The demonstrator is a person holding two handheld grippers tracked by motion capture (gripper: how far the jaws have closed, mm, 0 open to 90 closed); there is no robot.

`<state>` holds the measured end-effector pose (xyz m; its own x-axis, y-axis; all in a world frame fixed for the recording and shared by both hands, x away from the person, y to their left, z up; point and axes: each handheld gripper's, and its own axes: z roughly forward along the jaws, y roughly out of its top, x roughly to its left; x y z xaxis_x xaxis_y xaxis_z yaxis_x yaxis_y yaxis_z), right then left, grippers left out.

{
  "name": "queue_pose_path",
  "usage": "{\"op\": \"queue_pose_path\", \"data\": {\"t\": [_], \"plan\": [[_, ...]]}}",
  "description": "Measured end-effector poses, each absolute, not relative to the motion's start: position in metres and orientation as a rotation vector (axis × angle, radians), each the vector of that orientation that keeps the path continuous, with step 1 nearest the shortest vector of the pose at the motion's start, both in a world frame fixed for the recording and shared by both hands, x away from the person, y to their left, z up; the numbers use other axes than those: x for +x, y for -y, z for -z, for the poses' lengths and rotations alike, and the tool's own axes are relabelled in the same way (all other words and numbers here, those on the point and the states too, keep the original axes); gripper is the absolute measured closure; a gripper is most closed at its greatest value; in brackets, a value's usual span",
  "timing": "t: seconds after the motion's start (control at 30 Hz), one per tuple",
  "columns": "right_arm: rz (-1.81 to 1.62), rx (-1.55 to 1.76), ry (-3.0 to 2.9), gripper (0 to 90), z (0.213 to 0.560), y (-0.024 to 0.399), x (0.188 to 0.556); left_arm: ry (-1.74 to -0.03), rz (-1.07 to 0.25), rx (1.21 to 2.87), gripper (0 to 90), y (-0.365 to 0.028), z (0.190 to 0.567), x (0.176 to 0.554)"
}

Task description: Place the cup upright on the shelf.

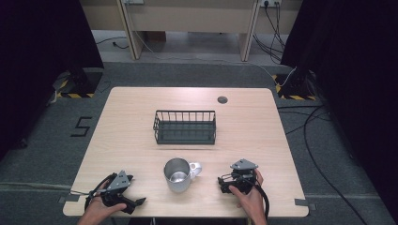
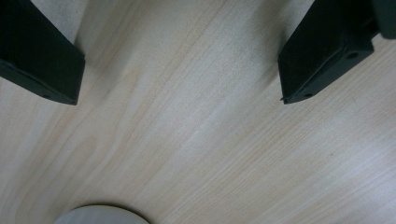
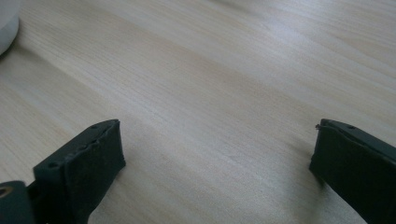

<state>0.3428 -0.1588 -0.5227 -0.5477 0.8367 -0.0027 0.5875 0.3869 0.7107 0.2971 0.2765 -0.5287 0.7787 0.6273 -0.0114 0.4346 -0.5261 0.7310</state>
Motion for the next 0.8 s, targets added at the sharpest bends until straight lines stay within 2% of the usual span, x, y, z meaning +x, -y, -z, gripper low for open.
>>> {"op": "queue_pose_path", "data": {"t": [0.27, 0.8], "plan": [[-0.981, 1.227, -2.265, 15.1, 0.522, 0.16, 0.34, -0.785, -0.327, 2.209, 0.0, -0.276, 0.529, 0.297], [-1.188, 1.096, -2.207, 17.4, 0.5, 0.155, 0.324, -0.785, -0.326, 2.208, 0.0, -0.276, 0.529, 0.297]]}}
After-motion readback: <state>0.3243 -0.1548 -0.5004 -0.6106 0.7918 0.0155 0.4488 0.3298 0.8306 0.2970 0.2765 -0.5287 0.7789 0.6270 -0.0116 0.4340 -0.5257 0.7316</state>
